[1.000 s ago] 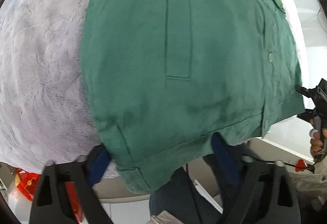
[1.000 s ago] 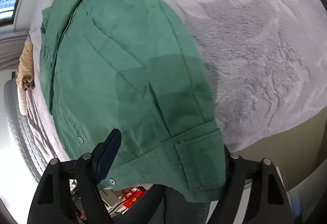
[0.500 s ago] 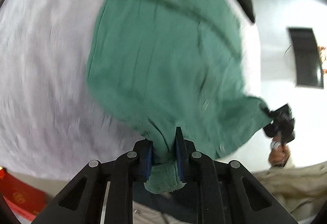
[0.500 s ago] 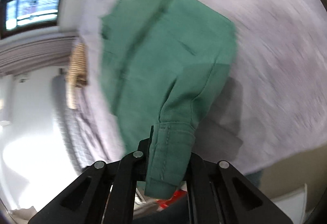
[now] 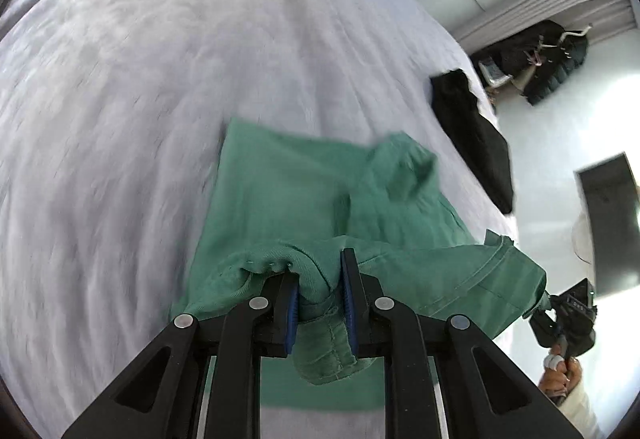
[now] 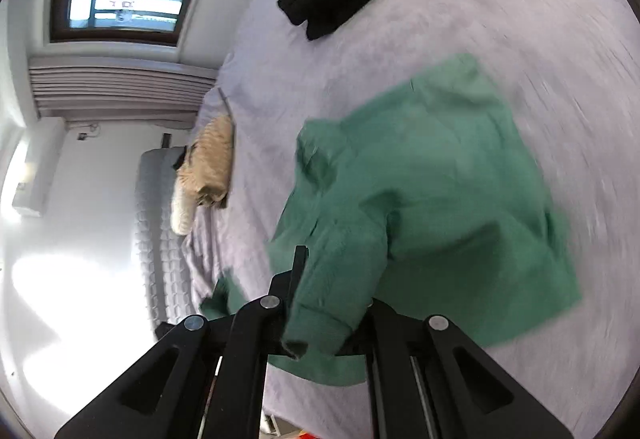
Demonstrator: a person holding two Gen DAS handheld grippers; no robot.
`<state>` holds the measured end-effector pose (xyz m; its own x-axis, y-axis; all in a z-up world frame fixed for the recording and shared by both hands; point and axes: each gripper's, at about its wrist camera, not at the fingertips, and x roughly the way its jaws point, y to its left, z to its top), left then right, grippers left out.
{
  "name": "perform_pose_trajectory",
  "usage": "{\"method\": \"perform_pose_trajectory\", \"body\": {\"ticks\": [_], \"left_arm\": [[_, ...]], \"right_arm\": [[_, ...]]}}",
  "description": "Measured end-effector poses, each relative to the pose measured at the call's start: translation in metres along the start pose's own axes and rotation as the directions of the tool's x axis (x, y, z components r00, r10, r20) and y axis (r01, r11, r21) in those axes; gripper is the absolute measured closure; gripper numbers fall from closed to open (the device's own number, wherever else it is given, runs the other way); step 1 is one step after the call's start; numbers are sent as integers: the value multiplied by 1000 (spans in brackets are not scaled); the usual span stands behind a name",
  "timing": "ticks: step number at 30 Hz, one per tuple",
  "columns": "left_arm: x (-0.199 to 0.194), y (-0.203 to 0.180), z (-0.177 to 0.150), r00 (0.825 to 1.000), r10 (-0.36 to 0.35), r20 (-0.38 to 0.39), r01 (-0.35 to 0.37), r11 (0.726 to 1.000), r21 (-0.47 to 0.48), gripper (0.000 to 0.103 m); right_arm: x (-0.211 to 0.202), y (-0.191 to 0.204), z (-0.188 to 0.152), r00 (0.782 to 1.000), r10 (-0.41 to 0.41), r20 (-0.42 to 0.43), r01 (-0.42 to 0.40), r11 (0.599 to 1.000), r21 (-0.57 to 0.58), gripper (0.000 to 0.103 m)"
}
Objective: Fold large clothes
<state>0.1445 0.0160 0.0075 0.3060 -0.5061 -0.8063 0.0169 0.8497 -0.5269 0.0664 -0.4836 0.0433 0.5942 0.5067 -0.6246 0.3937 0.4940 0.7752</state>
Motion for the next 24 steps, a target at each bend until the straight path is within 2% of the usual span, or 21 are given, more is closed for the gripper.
{"method": "perform_pose_trajectory", "body": {"ticks": [3, 8, 9, 10, 11, 12, 14, 16, 17, 18, 20, 24], "left_arm": [[39, -6, 22, 996, 88, 6, -88, 996, 24, 83], [69, -4, 18, 981, 194, -27, -192, 980, 42, 81], [71, -3, 18, 975, 220, -33, -218, 975, 43, 68], [68, -3, 18, 965, 262, -14, -261, 964, 48, 42], [64, -3, 18, 957, 288, 15, -289, 956, 52, 28], [54, -4, 18, 941, 329, 79, -334, 941, 54, 12], [44, -5, 20, 929, 348, 123, -358, 932, 63, 10], [41, -2, 23, 926, 358, 115, -367, 928, 60, 10], [40, 1, 23, 922, 371, 108, -378, 924, 62, 10], [41, 3, 22, 919, 381, 104, -388, 919, 66, 10], [43, 10, 16, 913, 399, 87, -405, 911, 73, 10], [64, 32, -5, 900, 437, -9, -435, 897, 81, 11]], "right_arm": [[34, -16, 34, 998, -53, -24, 53, 998, 16, 95], [72, -51, 47, 993, -110, -44, 113, 991, 76, 93], [75, -56, 48, 992, -116, -43, 119, 989, 92, 91], [77, -61, 50, 992, -114, -46, 118, 987, 108, 91], [76, -63, 51, 993, -108, -48, 113, 986, 122, 89], [75, -64, 53, 994, -100, -46, 105, 987, 122, 84], [69, -61, 56, 994, -103, -35, 106, 990, 93, 79], [60, -55, 59, 993, -122, -4, 122, 991, 58, 61], [54, -53, 60, 990, -136, 23, 135, 990, 42, 46], [44, -50, 62, 985, -159, 65, 158, 987, 17, 40], [36, -50, 65, 974, -206, 92, 208, 978, -14, 40], [41, -63, 65, 929, -364, 65, 368, 925, -91, 40]]}}
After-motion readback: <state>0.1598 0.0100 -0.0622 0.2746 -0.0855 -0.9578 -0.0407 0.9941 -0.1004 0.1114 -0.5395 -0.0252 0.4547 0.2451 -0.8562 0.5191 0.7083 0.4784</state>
